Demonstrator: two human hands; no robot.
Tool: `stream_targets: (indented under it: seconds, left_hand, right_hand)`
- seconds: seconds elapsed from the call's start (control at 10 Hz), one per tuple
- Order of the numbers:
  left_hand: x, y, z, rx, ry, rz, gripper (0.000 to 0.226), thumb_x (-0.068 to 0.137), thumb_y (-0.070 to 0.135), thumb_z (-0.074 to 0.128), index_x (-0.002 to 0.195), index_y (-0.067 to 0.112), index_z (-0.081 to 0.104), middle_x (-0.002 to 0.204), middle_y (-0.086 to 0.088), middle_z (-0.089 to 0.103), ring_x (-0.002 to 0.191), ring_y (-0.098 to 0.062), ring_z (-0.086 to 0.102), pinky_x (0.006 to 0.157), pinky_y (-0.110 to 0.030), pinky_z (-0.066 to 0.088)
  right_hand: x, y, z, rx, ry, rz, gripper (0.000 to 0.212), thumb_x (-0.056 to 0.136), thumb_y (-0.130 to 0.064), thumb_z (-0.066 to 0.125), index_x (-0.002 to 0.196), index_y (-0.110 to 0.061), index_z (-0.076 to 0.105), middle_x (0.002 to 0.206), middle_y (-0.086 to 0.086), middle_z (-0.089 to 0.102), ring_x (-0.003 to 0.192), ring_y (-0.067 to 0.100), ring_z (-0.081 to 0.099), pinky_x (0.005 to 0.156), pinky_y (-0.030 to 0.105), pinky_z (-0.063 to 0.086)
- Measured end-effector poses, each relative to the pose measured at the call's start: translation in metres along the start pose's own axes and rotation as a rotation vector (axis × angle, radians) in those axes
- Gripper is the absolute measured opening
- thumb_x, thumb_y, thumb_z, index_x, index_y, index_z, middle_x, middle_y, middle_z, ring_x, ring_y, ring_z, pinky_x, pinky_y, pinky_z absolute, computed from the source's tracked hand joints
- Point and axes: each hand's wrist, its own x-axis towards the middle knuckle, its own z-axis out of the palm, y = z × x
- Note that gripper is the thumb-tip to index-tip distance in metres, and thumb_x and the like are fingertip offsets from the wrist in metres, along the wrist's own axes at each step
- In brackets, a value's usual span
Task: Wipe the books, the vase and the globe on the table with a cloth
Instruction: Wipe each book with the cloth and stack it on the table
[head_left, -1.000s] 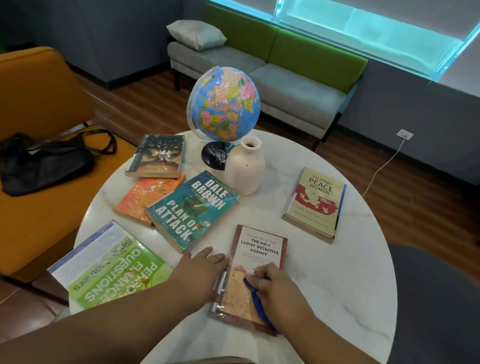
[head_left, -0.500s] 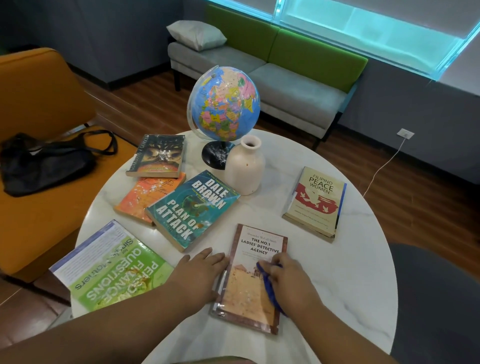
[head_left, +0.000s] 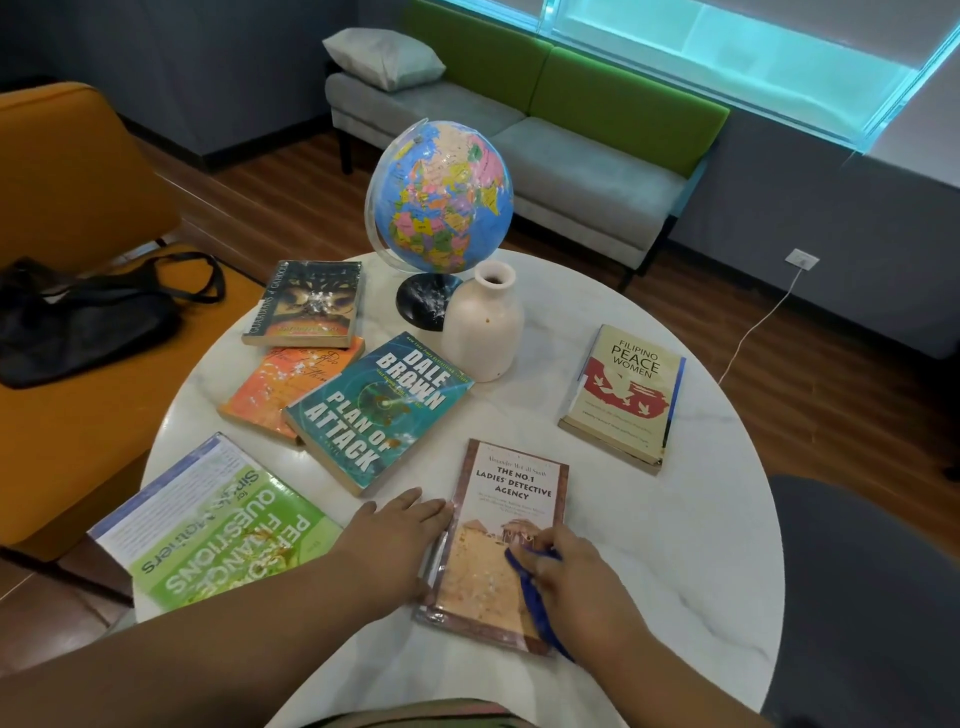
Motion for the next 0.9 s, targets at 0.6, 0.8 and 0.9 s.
stream_targets:
  seconds: [0.6, 0.8, 0.9]
  left_hand:
    - [-0.003, 0.002, -0.001, -0.003, -0.014, -0.003, 0.093, 0.088, 0.046, 0.061, 0.154, 0.026, 0.000, 0.161, 0.012, 0.002, 0.149, -0.014, -0.002, 0.118, -0.046, 0.017]
    - [-0.004, 0.001, 0.000, 0.001, -0.003, 0.001, 0.092, 0.088, 0.046, 0.061, 0.154, 0.026, 0.001, 0.162, 0.011, 0.003, 0.149, -0.015, -0.001, 0.118, -0.047, 0.018]
    - [-0.005, 0.002, 0.000, 0.006, -0.005, 0.000, 0.091, 0.088, 0.046, 0.061, 0.154, 0.027, 0.000, 0.162, 0.011, 0.003, 0.149, -0.015, -0.001, 0.118, -0.047, 0.017]
  right_hand:
    - [-0.024, -0.010, 0.025, -0.140, -0.085, -0.241, 0.019, 0.098, -0.032, 0.045, 0.113, -0.030, 0.057, 0.110, -0.005, 0.045, 0.100, 0.017, 0.050, 0.084, 0.029, 0.043]
    - [-0.013, -0.013, 0.022, -0.083, 0.007, -0.198, 0.033, 0.096, -0.022, 0.045, 0.121, -0.037, 0.059, 0.119, 0.000, 0.047, 0.107, 0.022, 0.048, 0.088, 0.031, 0.043]
    - [-0.018, -0.013, 0.023, -0.133, -0.078, -0.199, 0.036, 0.101, -0.021, 0.041, 0.135, -0.030, 0.050, 0.126, 0.000, 0.042, 0.115, 0.024, 0.042, 0.094, 0.028, 0.040]
